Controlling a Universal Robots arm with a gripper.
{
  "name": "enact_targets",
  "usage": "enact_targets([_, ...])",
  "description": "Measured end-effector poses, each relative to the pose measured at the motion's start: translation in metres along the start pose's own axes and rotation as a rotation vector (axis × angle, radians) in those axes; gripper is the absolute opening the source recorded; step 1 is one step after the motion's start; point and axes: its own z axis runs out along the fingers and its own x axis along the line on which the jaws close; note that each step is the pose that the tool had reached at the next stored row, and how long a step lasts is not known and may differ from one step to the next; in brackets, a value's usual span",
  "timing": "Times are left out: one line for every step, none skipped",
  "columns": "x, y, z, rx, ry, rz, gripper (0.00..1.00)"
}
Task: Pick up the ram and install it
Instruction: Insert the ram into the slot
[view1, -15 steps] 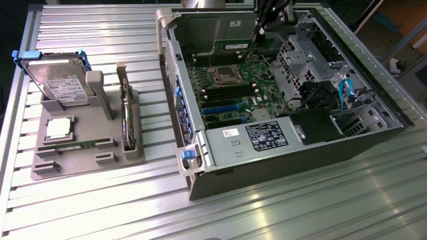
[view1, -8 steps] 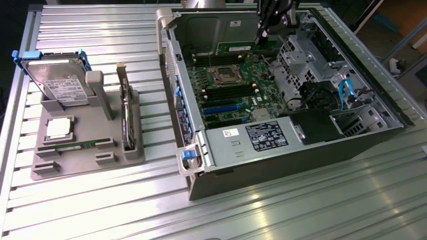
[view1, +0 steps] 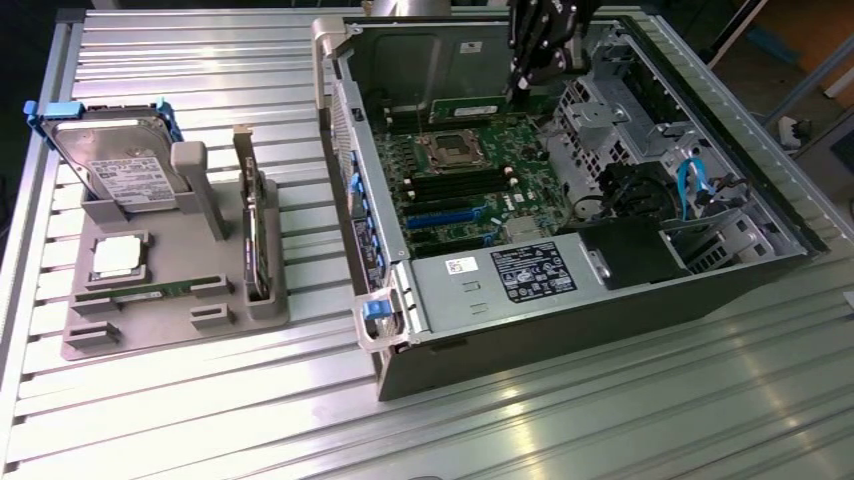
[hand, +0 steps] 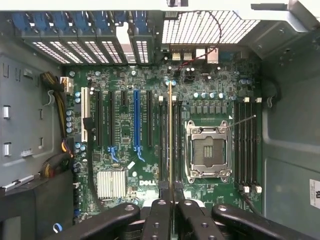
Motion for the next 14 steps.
enact_targets([0.000,-0.0001,0.0023,0.0002,0.0000,0.000,0.12])
enact_targets([0.000,-0.0002,0.0047,0.0003,0.0000,0.000,0.12])
enact_targets([0.000,-0.0003,0.0066,0.0005,0.0000,0.000,0.12])
enact_targets([0.000,-0.0004,0.0091,0.0006,-0.0001,0.000,0.12])
enact_targets([0.000,-0.0005,0.0109,0.0008,-0.0001,0.000,0.12])
enact_targets([0.000,-0.0006,0.0131,0.0009,-0.0001,0.000,0.12])
enact_targets([0.000,-0.0007,0.0148,0.0011,0.0000,0.000,0.12])
enact_targets([0.000,-0.0008,0.0175,0.0014,0.0000,0.000,0.12])
enact_targets([0.000,-0.0008,0.0196,0.0016,0.0000,0.000,0.12])
enact_targets([0.001,-0.0009,0.0217,0.0017,0.0002,0.000,0.12])
enact_targets([0.001,-0.0010,0.0239,0.0019,0.0001,0.000,0.12])
enact_targets([0.001,-0.0011,0.0258,0.0021,0.0000,0.000,0.12])
enact_targets([0.001,-0.0012,0.0276,0.0024,-0.0001,0.000,0.12])
enact_targets([0.001,-0.0013,0.0294,0.0026,-0.0001,0.000,0.12])
